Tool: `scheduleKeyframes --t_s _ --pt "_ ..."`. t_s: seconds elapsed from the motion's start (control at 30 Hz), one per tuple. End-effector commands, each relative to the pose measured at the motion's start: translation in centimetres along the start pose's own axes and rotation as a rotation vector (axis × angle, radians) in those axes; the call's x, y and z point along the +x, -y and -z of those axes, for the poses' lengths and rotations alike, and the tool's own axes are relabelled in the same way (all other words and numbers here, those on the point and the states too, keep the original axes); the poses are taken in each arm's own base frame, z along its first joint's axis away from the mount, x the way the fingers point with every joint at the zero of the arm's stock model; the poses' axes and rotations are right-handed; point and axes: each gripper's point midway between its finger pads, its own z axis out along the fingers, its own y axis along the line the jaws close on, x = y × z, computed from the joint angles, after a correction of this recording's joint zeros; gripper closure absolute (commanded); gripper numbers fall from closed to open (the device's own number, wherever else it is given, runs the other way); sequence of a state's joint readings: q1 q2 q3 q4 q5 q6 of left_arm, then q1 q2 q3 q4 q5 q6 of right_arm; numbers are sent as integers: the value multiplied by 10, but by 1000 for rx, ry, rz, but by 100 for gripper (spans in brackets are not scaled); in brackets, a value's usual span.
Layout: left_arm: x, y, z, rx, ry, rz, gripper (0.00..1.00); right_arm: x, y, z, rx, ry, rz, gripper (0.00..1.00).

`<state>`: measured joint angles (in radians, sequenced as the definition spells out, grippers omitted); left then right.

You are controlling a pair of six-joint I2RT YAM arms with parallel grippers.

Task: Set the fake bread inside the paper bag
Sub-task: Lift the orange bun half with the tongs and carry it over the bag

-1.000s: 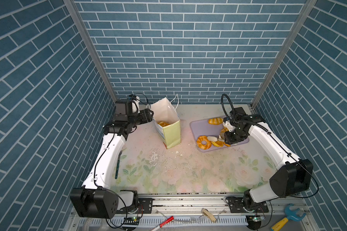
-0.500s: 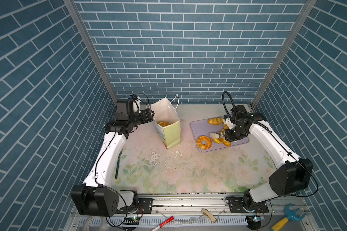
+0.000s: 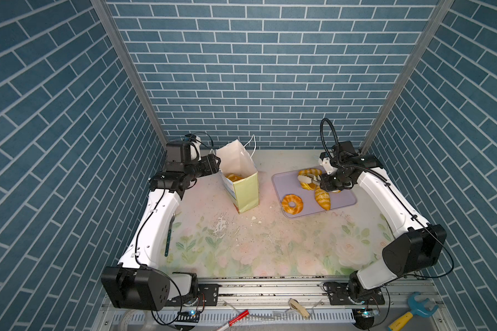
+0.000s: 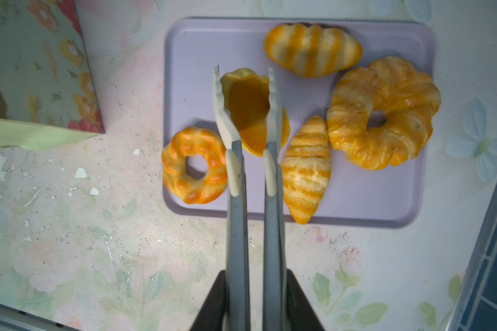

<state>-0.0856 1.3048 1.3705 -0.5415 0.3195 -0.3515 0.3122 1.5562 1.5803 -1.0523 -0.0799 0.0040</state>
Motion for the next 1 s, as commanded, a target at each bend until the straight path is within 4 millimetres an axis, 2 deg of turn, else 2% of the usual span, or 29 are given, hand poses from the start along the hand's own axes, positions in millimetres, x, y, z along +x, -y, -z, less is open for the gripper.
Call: scheduleKeyframes --t_s 0.0,0.23,0.37,0.53,0.67,0.8,0.87,0.97 --pt "-8 4 2 -1 16 -8 29 -41 -25 49 -70 221 58 83" --pt "-15 10 -2 32 34 2 29 -92 -63 122 -71 524 259 83" --pt "-14 9 -4 28 30 10 29 -119 -95 160 -138 684 365 83" --pt "-14 8 0 19 36 10 29 -134 -143 189 -244 788 540 83" --pt "-12 7 3 13 36 10 31 -136 -180 198 -357 816 646 83" --pt "-9 5 3 7 33 9 33 -128 -215 193 -489 802 717 82" --pt "-8 5 5 5 33 8 35 -125 -223 182 -513 766 730 82" --pt "-7 4 5 1 34 6 40 -123 -224 160 -492 696 720 82"
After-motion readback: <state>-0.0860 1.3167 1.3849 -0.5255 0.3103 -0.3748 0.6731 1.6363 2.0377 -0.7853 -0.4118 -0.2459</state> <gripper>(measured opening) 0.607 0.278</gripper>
